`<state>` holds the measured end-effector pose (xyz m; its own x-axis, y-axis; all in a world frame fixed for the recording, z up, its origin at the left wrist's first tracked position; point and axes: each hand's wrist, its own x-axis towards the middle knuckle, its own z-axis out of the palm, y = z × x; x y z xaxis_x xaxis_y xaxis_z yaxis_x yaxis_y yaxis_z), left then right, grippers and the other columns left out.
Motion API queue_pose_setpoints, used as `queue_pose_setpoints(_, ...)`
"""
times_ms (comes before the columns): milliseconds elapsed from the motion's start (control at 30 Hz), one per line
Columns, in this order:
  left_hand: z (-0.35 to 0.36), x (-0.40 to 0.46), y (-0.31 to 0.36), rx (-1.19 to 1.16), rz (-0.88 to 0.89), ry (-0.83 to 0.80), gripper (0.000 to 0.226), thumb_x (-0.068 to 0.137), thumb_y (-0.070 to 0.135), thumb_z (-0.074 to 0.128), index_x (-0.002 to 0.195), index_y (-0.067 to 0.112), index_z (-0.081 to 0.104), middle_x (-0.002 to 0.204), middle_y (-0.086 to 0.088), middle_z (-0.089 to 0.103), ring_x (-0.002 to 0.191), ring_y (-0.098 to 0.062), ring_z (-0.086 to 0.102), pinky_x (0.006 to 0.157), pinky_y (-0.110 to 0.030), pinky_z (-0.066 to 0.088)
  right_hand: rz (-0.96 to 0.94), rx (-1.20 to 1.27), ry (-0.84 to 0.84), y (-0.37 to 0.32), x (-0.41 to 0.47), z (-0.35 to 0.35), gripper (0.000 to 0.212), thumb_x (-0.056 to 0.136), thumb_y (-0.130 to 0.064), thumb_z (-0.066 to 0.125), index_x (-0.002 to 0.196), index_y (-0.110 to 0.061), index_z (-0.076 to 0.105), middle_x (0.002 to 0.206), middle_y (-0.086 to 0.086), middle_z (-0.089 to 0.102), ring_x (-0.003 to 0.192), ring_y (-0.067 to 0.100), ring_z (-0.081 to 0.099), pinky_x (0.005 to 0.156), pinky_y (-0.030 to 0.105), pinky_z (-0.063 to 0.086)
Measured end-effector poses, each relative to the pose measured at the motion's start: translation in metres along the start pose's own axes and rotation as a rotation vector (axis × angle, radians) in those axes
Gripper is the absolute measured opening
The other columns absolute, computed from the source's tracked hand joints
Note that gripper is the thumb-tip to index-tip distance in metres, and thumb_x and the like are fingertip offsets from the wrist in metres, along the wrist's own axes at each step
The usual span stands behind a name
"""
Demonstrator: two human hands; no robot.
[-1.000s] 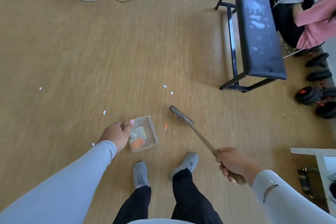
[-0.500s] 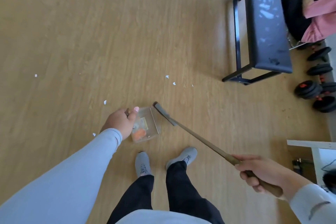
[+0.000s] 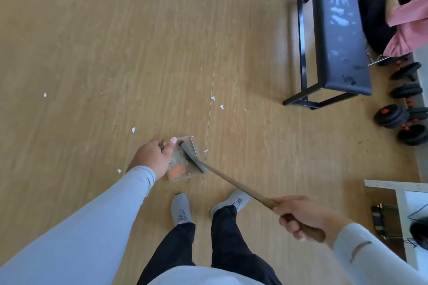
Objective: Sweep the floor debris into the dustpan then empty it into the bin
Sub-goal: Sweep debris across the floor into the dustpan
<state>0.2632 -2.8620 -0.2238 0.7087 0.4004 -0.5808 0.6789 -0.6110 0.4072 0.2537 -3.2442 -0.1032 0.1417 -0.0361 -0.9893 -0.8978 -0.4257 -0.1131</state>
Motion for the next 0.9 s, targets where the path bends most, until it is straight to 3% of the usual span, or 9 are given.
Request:
queue_pose_setpoints(167, 0.001, -0.005, 0.003, -0.014, -0.025, -0.02, 0.082, 0.092, 0.081, 0.03, 0.124, 0.013, 0.062, 0.099, -0.006, 0.069, 0.084, -0.028, 0.067, 0.065, -0.037, 0.048, 0.009, 0.08, -0.026, 0.016, -0.016, -0.013, 0.034, 0.094, -0.002, 0.059, 0.121, -0.018, 0.069, 0.069, 0.014, 0.052, 0.048, 0.017, 0.038, 0.039, 0.024, 0.032)
queue_pose_setpoints(333, 0.0, -0.01, 0.001, -0.002, -0.028, -0.007, 0.076, 0.093, 0.08, 0.031, 0.115, 0.015, 0.063, 0.092, -0.002, 0.067, 0.08, -0.025, 0.065, 0.062, -0.036, 0.046, -0.046, 0.018, 0.063, 0.013, -0.018, -0.009, 0.034, 0.095, -0.003, 0.058, 0.123, -0.02, 0.063, 0.065, 0.012, 0.053, 0.047, 0.017, 0.041, 0.04, 0.025, 0.034)
queue_pose_setpoints(500, 0.0, -0.016, 0.0, -0.003, -0.016, 0.005, 0.068, 0.091, 0.081, 0.03, 0.097, 0.02, 0.061, 0.082, 0.0, 0.066, 0.071, -0.021, 0.064, 0.058, -0.035, 0.046, -0.119, -0.195, 0.197, 0.013, 0.005, 0.03, 0.029, 0.091, -0.006, 0.049, 0.101, -0.031, 0.058, 0.057, 0.009, 0.054, 0.047, 0.019, 0.044, 0.045, 0.028, 0.039)
queue_pose_setpoints(600, 0.002, -0.017, 0.0, -0.011, -0.011, 0.011, 0.069, 0.092, 0.08, 0.031, 0.1, 0.019, 0.062, 0.082, 0.002, 0.065, 0.072, -0.02, 0.063, 0.058, -0.034, 0.045, -0.1, -0.27, 0.191, 0.01, 0.024, 0.063, 0.025, 0.087, -0.005, 0.043, 0.092, -0.023, 0.06, 0.053, 0.005, 0.055, 0.045, 0.019, 0.047, 0.047, 0.028, 0.042)
queue_pose_setpoints(700, 0.002, -0.014, -0.002, -0.019, -0.013, 0.017, 0.074, 0.091, 0.081, 0.031, 0.112, 0.019, 0.064, 0.086, 0.005, 0.064, 0.075, -0.017, 0.062, 0.06, -0.034, 0.044, -0.062, -0.153, 0.072, 0.009, 0.027, 0.073, 0.028, 0.087, -0.005, 0.048, 0.109, -0.004, 0.064, 0.053, 0.005, 0.053, 0.044, 0.017, 0.045, 0.043, 0.026, 0.039)
queue_pose_setpoints(900, 0.003, -0.012, -0.003, -0.03, 0.0, 0.015, 0.083, 0.091, 0.082, 0.029, 0.128, 0.016, 0.063, 0.1, -0.002, 0.069, 0.084, -0.025, 0.065, 0.064, -0.036, 0.046, -0.027, 0.246, -0.005, 0.011, 0.0, 0.016, 0.028, 0.096, 0.0, 0.054, 0.116, -0.015, 0.067, 0.063, 0.009, 0.049, 0.044, 0.014, 0.036, 0.034, 0.022, 0.031)
